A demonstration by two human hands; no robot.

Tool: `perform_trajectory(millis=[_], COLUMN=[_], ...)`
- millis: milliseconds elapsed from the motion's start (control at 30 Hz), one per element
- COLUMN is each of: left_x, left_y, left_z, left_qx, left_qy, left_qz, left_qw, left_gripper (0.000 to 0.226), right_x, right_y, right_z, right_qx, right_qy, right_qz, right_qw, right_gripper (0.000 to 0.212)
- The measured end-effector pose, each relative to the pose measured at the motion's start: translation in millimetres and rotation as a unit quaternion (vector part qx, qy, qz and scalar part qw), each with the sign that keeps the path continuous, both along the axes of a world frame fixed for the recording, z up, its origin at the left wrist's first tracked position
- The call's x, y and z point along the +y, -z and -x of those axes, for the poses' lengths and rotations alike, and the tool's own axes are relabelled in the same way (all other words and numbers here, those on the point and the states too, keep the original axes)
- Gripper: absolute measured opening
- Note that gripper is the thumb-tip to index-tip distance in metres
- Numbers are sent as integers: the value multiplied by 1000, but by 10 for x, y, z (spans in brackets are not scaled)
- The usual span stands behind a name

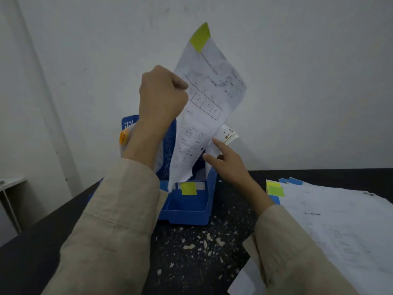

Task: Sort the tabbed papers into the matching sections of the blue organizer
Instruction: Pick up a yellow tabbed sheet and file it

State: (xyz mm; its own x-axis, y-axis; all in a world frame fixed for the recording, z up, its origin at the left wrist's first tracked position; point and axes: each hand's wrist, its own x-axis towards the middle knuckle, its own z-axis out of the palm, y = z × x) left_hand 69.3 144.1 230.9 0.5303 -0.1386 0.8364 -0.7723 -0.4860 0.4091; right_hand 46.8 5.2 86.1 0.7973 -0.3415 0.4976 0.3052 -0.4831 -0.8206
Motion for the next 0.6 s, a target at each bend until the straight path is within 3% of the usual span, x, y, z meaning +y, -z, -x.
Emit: perform_trajectory(millis=[133,333,600], left_x=[-59,-242,-196], left_y=[-110,-30,-39], left_z=[121,133,-24], left_qx=[28,53,59], left_qy=[10,-36,-201], left_qz=[-89,-277,-232], left_qw=[996,959,950], left_gripper=[43,55,25], right_x=[14,-14,-7], right_y=[26,49,44], right_z=[-23,-59,-86], right_qx=[-11,-2,14], right_qy=[3,21,28], right_qz=[20,33,33], right_qw=[1000,999,999], right_gripper=[55,60,64])
